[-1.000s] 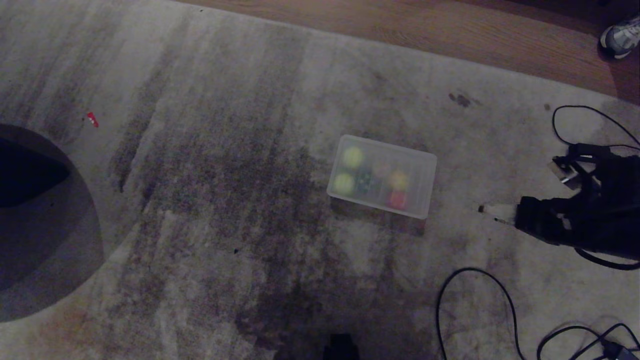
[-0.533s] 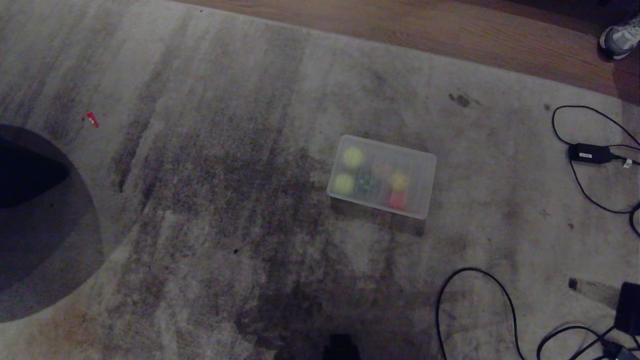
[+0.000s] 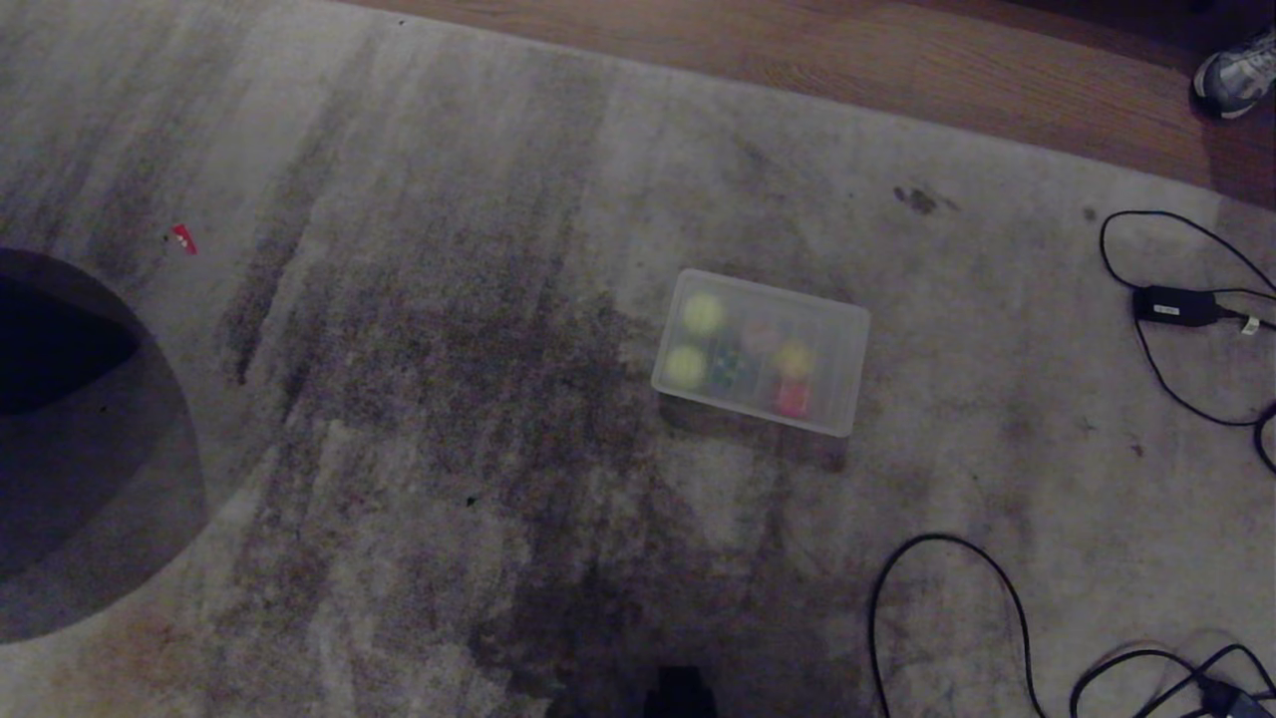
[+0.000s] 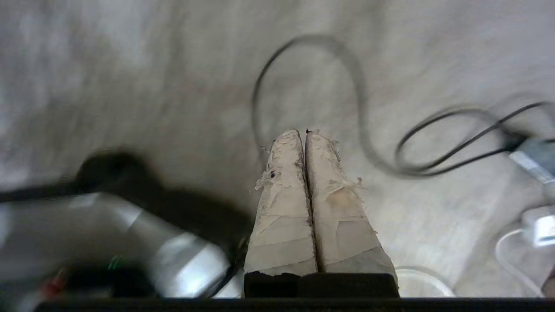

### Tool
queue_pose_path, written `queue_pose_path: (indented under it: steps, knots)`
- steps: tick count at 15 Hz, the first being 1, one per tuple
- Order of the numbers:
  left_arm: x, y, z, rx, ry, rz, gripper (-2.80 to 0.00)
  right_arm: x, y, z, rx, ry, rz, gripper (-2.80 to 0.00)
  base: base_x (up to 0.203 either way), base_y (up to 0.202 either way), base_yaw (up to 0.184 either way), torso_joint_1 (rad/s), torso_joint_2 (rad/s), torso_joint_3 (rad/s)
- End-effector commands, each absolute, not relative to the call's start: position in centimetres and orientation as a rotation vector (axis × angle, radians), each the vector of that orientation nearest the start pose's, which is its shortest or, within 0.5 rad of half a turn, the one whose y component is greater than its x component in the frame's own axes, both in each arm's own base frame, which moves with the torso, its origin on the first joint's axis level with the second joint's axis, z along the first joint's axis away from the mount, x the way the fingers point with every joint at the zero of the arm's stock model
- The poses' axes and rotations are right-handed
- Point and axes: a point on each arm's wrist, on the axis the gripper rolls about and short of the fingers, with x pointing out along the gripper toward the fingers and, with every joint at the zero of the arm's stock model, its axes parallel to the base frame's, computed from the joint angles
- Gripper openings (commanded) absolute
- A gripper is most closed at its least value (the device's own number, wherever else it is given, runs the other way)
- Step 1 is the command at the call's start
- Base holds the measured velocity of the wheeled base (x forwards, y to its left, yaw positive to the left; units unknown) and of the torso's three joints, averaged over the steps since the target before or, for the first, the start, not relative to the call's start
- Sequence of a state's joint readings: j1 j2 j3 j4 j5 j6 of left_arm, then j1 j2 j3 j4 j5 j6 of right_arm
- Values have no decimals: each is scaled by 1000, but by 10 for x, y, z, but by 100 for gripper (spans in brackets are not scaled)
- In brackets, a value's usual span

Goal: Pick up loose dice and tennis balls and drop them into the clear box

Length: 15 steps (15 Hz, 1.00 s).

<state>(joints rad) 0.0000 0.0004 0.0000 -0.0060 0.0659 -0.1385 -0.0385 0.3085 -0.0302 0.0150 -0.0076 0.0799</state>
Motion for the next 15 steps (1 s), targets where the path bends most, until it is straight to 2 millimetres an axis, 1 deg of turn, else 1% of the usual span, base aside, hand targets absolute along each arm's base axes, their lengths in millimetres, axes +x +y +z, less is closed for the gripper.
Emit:
queue_pose_path:
  steps: [1, 4, 15]
  knots:
    - [-23, 2, 76, -140, -8, 67, -280, -12, -1, 79, 87, 152, -30, -280, 0, 0, 0, 0, 0, 0]
    - [-23, 1, 76, -140, -8, 66, -280, -23, -1, 76, 65, 29, -2, -280, 0, 0, 0, 0, 0, 0]
    - [-23, 1, 76, -138, -8, 66, -280, -24, -1, 75, 69, 18, -1, -280, 0, 0, 0, 0, 0, 0]
